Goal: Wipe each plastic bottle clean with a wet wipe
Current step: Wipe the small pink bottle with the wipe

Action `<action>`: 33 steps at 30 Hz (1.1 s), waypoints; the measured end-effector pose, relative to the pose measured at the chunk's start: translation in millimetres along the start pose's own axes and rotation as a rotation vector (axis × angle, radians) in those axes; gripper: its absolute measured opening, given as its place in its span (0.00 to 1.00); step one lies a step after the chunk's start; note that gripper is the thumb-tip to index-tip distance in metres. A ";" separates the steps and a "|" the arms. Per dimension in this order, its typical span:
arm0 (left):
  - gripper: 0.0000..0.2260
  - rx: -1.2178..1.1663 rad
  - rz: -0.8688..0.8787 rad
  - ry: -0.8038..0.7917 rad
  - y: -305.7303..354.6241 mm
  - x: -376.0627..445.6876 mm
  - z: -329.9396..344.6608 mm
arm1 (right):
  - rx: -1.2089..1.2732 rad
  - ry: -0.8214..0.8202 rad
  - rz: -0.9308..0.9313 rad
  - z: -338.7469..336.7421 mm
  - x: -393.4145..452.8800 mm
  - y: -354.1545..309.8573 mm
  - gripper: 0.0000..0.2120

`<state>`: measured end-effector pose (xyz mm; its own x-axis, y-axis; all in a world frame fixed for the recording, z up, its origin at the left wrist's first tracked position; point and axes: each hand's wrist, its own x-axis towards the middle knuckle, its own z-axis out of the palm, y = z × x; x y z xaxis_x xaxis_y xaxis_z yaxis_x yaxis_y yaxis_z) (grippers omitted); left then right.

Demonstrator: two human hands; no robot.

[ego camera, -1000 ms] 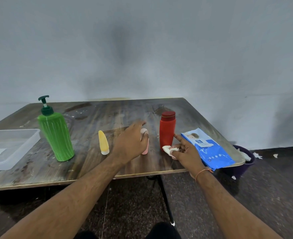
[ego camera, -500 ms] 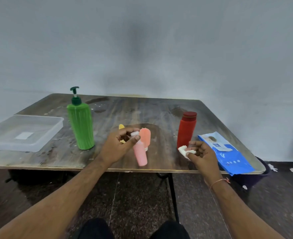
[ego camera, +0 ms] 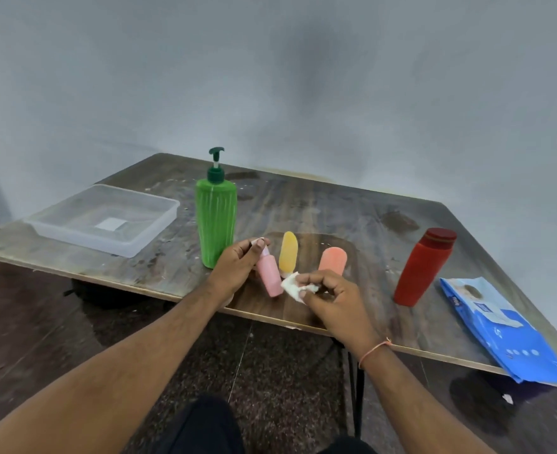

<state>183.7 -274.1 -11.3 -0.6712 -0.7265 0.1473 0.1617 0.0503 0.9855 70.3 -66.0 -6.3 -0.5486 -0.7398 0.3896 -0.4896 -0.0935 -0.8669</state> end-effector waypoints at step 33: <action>0.09 -0.058 -0.021 -0.082 -8.5 11.5 -2.4 | -0.366 -0.096 -0.144 44.0 17.4 20.4 0.07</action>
<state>176.4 -284.5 -18.1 -0.7312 -0.6686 0.1356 0.1873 -0.0056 0.9823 80.5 -110.1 -30.9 -0.3993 -0.7972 0.4529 -0.7754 0.0300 -0.6308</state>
